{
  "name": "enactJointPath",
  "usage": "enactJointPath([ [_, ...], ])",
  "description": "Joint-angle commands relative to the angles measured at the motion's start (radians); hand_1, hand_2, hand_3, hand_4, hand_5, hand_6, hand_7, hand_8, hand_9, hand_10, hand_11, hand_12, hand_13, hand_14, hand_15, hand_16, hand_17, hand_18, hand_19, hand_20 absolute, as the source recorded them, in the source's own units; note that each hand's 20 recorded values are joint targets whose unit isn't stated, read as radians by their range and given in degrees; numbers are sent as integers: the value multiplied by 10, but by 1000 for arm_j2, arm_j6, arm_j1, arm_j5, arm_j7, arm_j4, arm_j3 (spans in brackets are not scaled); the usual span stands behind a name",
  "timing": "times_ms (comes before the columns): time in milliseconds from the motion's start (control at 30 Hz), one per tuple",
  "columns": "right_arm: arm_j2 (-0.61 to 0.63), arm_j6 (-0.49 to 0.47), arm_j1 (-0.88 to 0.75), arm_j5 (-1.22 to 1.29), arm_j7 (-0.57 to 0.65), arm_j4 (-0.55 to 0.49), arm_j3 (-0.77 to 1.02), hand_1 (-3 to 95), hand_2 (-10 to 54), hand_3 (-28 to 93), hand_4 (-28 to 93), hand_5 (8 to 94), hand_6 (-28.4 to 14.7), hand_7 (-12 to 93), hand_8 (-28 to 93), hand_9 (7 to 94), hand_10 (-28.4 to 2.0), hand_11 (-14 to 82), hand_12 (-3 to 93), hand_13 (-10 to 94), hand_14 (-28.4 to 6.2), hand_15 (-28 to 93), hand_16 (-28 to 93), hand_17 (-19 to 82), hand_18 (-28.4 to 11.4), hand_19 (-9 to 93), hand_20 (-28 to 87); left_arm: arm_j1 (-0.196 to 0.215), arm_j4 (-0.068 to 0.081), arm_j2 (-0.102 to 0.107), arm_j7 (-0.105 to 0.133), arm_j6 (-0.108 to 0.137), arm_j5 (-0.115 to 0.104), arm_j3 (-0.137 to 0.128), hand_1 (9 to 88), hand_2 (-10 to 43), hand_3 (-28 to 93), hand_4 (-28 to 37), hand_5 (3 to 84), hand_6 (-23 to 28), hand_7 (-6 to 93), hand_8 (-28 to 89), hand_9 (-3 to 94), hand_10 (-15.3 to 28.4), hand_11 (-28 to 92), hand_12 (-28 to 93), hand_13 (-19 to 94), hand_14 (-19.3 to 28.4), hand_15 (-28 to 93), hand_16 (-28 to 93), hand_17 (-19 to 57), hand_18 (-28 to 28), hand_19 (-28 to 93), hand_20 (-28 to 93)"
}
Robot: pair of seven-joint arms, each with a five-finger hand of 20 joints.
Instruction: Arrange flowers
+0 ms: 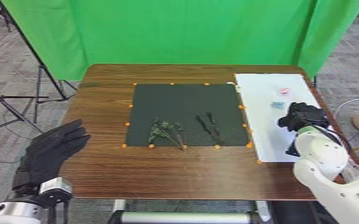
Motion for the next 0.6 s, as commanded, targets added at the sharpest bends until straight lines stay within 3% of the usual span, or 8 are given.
enactJointPath([
  [33,-3,43,19,-50,12,30,-47,324,-50,846,-253,617,-67,250,-128,535,-216,538,235,470,-191,794,182,180,-284,765,325,-1,6,-4,-8,-9,0,-1,272,53,825,-124,451,134,125,-82,370,219,331,85,259,277,556,-117,-98,214,573,117],
  [200,3,99,23,-81,25,43,-74,358,-41,835,-271,650,-44,272,-117,572,-198,539,239,504,-173,780,201,191,-284,773,320,7,7,-3,-9,-12,-2,-18,273,53,824,-124,451,134,125,-82,370,219,330,85,260,277,556,-117,-97,213,573,116],
  [267,8,119,28,-100,29,49,-87,403,-52,801,-281,664,-41,289,-25,598,-183,531,256,530,-159,772,214,196,-284,780,311,13,6,-7,-12,-14,-2,-30,272,53,824,-124,451,134,125,-82,370,219,330,86,260,278,556,-117,-98,213,573,117],
  [300,10,131,30,-103,30,52,-91,437,-53,771,-281,684,-35,309,-17,632,-161,507,287,550,-148,767,216,205,-279,785,307,17,5,-7,-13,-14,-2,-36,272,53,824,-124,451,134,125,-82,370,219,330,86,259,279,556,-117,-98,213,573,117],
  [400,14,161,40,-126,25,64,-104,476,-46,747,-282,729,-18,323,-10,677,-135,465,339,574,-135,758,230,215,-273,791,300,28,4,-7,-9,-17,-2,-51,272,52,825,-124,452,134,126,-82,371,219,330,85,261,279,556,-117,-97,214,573,117],
  [533,16,194,60,-143,20,72,-116,505,-48,745,-282,772,-7,310,1,724,-107,425,379,603,-113,734,285,231,-266,804,300,38,1,-3,1,-11,-6,-60,272,52,825,-124,451,134,125,-82,371,219,331,86,262,280,556,-117,-96,214,574,117],
  [600,17,202,63,-144,15,66,-112,507,-50,747,-282,777,-8,309,6,735,-107,423,380,607,-112,734,288,233,-265,806,300,45,-1,-5,0,-14,-5,-67,272,52,825,-124,451,134,124,-81,371,220,331,86,262,280,556,-117,-96,214,574,118],
])
